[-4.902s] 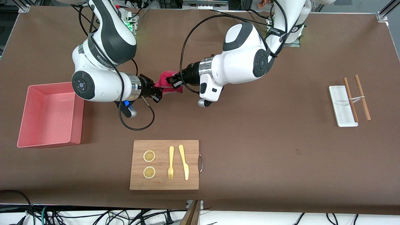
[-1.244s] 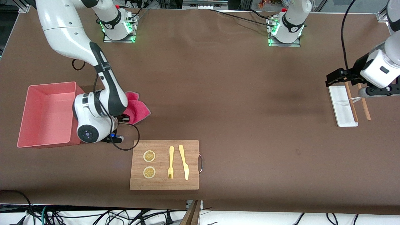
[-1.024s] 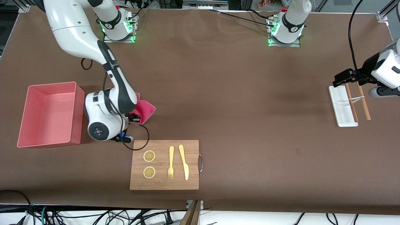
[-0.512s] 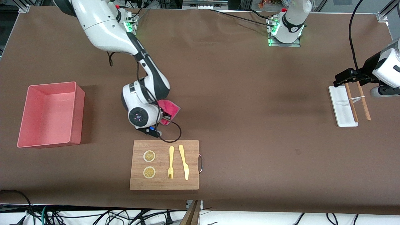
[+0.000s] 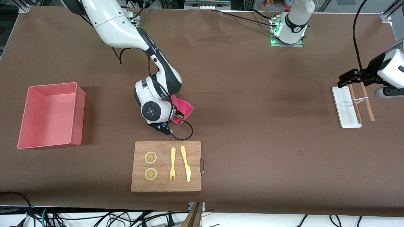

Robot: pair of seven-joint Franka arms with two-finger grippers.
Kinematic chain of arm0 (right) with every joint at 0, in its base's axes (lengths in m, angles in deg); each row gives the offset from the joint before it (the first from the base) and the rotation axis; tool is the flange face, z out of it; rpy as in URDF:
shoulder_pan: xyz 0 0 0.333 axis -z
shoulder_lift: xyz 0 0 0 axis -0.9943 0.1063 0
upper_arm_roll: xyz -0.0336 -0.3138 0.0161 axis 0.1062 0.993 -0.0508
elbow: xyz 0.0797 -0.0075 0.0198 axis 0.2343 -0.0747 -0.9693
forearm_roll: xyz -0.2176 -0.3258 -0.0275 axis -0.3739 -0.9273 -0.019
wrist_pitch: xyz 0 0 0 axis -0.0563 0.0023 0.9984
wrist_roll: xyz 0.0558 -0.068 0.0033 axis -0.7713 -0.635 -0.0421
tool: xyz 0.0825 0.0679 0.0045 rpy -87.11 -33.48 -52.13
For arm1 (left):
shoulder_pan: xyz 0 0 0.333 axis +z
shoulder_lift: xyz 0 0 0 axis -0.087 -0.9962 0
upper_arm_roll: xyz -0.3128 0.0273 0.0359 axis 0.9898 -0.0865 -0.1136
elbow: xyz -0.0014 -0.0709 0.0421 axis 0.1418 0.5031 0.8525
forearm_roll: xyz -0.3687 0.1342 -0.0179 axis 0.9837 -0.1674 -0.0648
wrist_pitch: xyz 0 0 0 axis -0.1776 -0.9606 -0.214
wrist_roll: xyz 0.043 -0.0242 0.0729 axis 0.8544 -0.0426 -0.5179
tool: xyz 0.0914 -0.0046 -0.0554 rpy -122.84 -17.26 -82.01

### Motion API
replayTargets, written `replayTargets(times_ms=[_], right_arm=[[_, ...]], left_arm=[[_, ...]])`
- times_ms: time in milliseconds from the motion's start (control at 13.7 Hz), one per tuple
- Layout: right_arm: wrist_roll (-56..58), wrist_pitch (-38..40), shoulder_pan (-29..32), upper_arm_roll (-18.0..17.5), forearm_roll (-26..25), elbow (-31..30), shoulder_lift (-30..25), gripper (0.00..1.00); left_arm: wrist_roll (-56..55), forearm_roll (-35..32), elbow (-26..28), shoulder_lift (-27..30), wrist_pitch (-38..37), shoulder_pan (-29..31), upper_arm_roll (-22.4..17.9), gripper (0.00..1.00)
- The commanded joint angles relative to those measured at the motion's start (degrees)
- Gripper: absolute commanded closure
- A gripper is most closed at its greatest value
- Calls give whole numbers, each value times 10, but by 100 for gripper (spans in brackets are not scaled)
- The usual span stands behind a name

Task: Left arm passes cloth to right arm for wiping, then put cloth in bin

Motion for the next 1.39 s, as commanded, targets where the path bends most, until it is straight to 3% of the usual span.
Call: replayTargets(times_ms=[0, 146, 659, 951, 1171, 1317], right_arm=[[75, 6, 21, 15, 2, -22, -5, 100], [169, 30, 39, 36, 1, -32, -8, 100], [430, 117, 40, 175, 1, -31, -18, 100], [440, 195, 39, 197, -5, -22, -99, 100], [542, 269, 40, 249, -69, -21, -159, 100], [623, 298, 40, 306, -81, -21, -185, 100]], left_arm=[[9, -14, -17, -7, -16, -60, -59, 0], [10, -14, -18, -7, -20, -86, -86, 0], [12, -11, -17, -6, -22, -82, -84, 0], [12, -5, -18, -6, -16, -81, -86, 0], [5, -2, -16, -3, 5, -78, -86, 0], [5, 12, -14, 9, 13, -59, -86, 0]])
